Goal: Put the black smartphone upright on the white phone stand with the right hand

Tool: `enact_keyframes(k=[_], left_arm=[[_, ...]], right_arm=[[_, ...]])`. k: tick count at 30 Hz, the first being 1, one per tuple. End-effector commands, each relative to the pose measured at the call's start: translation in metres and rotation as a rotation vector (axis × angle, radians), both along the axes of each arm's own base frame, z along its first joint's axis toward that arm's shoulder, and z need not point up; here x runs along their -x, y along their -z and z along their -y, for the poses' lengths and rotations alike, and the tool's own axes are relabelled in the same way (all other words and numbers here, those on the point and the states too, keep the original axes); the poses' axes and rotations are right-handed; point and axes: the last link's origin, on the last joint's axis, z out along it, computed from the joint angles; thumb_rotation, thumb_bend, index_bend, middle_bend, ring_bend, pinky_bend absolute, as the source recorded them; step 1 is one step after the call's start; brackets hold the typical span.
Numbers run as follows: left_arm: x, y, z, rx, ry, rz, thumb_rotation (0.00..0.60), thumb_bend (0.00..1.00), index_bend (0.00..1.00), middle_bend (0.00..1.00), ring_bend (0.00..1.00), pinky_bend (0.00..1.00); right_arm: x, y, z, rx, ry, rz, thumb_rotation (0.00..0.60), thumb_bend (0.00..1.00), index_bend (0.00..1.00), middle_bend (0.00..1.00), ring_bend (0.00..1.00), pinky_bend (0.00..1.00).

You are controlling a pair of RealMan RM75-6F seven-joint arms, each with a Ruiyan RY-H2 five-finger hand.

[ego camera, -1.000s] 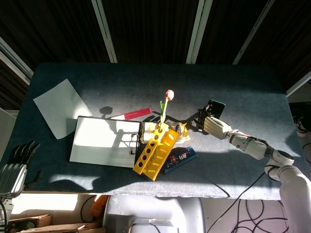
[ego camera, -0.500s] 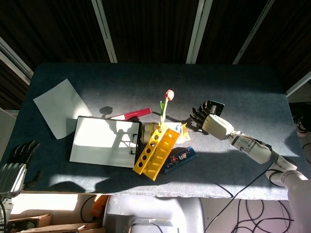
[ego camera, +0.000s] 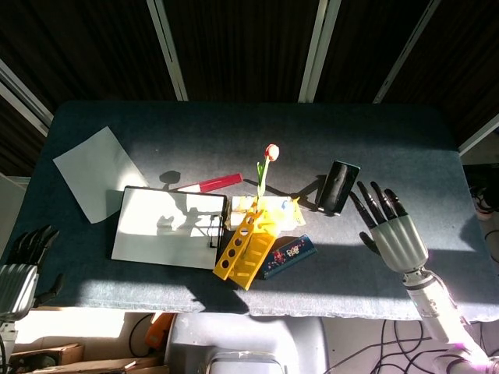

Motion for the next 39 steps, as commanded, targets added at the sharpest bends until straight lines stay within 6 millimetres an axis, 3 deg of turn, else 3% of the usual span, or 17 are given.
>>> enact_keyframes(k=[1,4,9,16,39], left_arm=[[-0.001,0.001,0.002,-0.002,0.025,0.005,0.600,0.37,0.00,0.00,0.00,0.00],[0.001,0.003,0.003,0.010,0.014,0.000,0.600,0.37,0.00,0.00,0.00,0.00],[0.001,0.007,0.000,0.016,0.006,-0.019,0.600,0.37,0.00,0.00,0.00,0.00],[-0.001,0.009,-0.001,0.001,0.026,-0.032,0.600,0.37,0.00,0.00,0.00,0.00],[-0.003,0.013,0.000,0.018,0.032,-0.040,0.600,0.36,0.00,0.00,0.00,0.00]], right_arm=[[0.051,-0.040,-0.058,0.070,0.417,0.259,0.600,0.35,0.00,0.01,0.03,0.27],[0.070,-0.041,-0.061,0.090,0.497,0.292,0.600,0.35,0.00,0.00,0.00,0.11],[0.096,-0.033,-0.062,0.098,0.499,0.379,0.600,0.35,0.00,0.00,0.00,0.01],[0.104,-0.043,-0.064,0.104,0.499,0.374,0.600,0.35,0.00,0.00,0.00,0.00],[0.102,-0.035,-0.064,0.061,0.511,0.344,0.600,0.34,0.00,0.00,0.00,0.00]])
